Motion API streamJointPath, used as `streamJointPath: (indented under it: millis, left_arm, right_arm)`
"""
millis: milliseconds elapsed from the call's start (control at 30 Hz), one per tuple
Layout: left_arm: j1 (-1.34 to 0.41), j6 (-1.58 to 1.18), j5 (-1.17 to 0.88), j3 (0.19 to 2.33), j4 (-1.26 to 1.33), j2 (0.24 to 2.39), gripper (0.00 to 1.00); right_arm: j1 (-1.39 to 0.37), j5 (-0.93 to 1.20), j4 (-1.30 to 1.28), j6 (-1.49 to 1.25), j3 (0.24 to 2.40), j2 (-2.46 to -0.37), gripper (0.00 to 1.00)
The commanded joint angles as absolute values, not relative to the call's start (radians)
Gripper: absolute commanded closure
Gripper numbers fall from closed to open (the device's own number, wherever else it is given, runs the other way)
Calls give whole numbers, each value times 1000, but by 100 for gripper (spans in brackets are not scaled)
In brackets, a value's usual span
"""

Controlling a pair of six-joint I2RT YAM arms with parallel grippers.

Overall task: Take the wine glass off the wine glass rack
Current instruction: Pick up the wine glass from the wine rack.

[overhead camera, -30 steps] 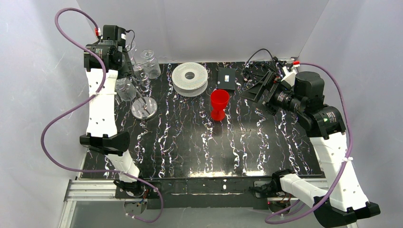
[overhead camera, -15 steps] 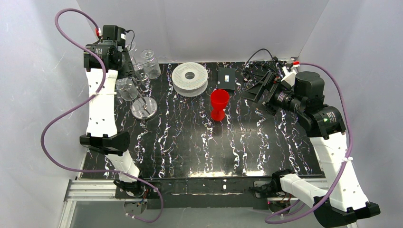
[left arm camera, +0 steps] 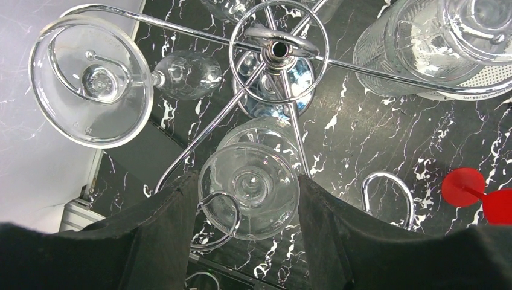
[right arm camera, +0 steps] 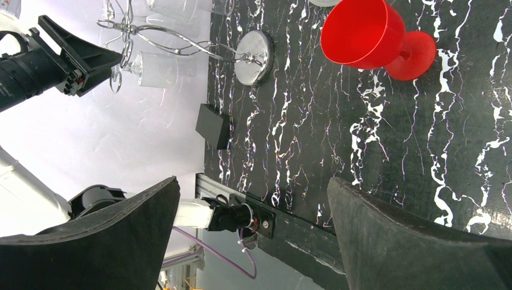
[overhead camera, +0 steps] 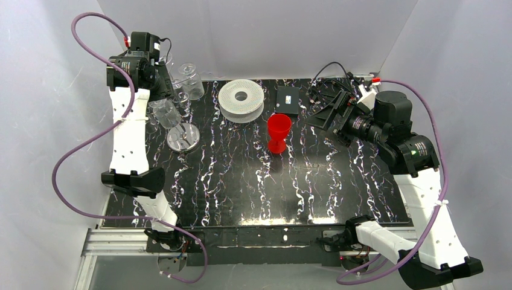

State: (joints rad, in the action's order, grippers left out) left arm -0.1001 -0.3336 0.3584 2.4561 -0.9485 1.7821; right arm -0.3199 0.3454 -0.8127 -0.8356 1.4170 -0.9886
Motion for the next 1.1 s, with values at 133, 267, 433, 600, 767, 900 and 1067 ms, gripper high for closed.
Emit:
streamJointPath:
  millis: [133, 267, 433, 600, 767, 900, 1067]
  left_arm:
    - [-100, -336, 363, 2441, -1153, 1712, 67]
    - [-101, -336, 362, 2429, -1154, 1695, 68]
    - [-103, -333, 358, 2414, -1154, 1676, 68]
    - [-104, -330, 347, 2403, -1151, 1665, 68]
    - [-104, -326, 338, 2401, -1148, 1659, 68]
    - [-106, -324, 327, 2387, -1147, 1647, 68]
    - [-108, -322, 314, 2365, -1147, 1629, 68]
  right_arm:
    - [-314, 366, -779, -836, 1441, -986, 0]
    - [-313, 366, -778, -836, 1440, -984, 0]
    - [-313, 370, -777, -839, 1439, -985, 0]
    - [-313, 374, -776, -840, 1439, -983, 0]
    - [-313, 376, -775, -844, 1436, -980, 0]
    - [-313, 380, -773, -846, 1433, -979, 0]
    - [-313, 384, -772, -849, 1430, -976, 0]
